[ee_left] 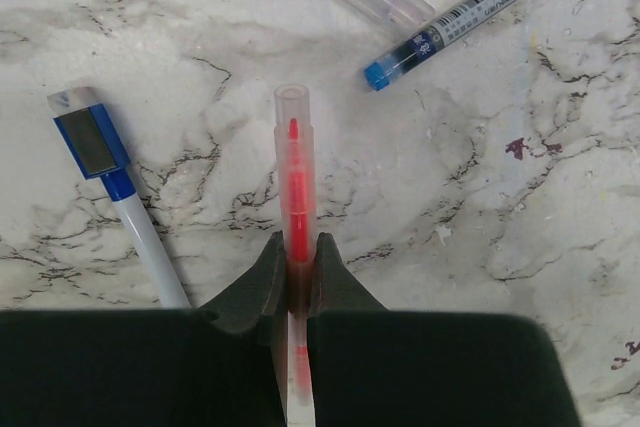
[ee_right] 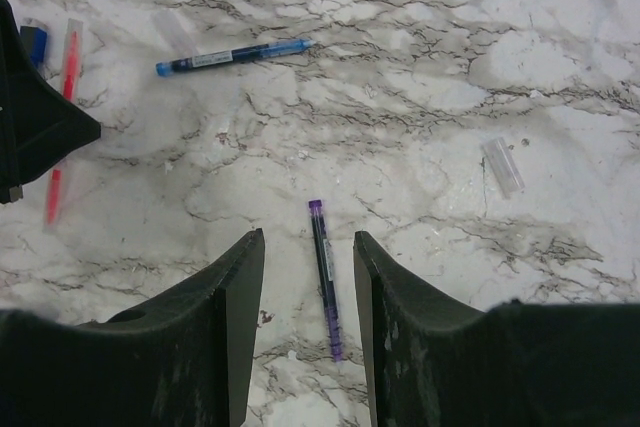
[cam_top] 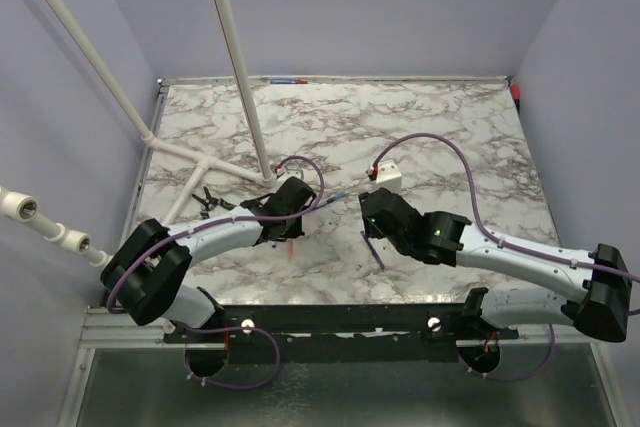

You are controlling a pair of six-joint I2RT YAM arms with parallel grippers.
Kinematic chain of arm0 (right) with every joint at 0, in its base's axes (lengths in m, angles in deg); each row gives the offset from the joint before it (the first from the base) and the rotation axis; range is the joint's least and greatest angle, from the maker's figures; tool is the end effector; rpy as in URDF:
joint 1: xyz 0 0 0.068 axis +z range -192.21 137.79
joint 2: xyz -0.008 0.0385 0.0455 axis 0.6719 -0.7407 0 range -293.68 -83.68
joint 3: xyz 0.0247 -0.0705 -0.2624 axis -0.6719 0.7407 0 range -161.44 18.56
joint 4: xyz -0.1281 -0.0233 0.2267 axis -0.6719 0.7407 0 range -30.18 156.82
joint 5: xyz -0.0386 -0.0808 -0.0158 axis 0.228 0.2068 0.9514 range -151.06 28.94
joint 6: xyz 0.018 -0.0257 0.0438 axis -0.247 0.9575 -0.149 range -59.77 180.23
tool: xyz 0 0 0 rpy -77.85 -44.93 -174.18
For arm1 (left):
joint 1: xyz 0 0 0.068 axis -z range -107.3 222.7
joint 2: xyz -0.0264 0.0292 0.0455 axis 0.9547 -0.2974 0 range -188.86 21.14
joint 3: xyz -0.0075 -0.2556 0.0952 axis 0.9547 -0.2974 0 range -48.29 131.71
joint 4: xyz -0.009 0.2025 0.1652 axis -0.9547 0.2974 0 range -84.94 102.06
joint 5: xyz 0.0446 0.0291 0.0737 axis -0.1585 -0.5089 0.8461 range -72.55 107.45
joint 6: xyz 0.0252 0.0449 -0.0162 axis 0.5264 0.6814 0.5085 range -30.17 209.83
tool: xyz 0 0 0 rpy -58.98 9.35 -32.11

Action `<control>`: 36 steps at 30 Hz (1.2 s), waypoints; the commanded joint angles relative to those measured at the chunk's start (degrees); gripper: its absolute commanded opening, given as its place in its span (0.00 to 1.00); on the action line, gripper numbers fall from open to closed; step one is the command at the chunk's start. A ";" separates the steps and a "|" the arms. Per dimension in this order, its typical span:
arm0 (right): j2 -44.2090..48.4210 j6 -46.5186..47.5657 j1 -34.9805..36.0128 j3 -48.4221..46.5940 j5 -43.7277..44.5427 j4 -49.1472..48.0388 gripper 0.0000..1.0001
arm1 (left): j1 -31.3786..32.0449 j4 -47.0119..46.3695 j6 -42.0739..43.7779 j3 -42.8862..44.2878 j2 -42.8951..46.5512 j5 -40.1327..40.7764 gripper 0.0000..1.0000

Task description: Insert the pens into the pen caps

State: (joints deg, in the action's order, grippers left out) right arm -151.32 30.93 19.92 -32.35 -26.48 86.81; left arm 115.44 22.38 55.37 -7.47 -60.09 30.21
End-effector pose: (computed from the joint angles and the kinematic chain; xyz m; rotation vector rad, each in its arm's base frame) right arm 0.1329 0.2081 0.2732 -0.3352 2.1565 0.1918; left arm 0.1986 -0.1729 0.1693 0.1023 2.5559 -0.2381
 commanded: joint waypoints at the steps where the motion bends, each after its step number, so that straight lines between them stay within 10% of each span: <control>1: 2.16 -1.29 -0.43 1.75 -1.17 0.69 0.45 | -0.36 2.37 -1.07 0.88 -2.16 6.60 0.06; 36: 8.26 -3.12 -0.69 5.50 -1.74 3.23 0.50 | -0.71 8.48 1.33 9.73 4.29 7.10 0.42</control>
State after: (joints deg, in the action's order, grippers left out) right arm -144.21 29.19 19.55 -28.27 -27.17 87.44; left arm 115.00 28.94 54.63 -0.63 -58.72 40.63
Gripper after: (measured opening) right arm 0.493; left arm 0.411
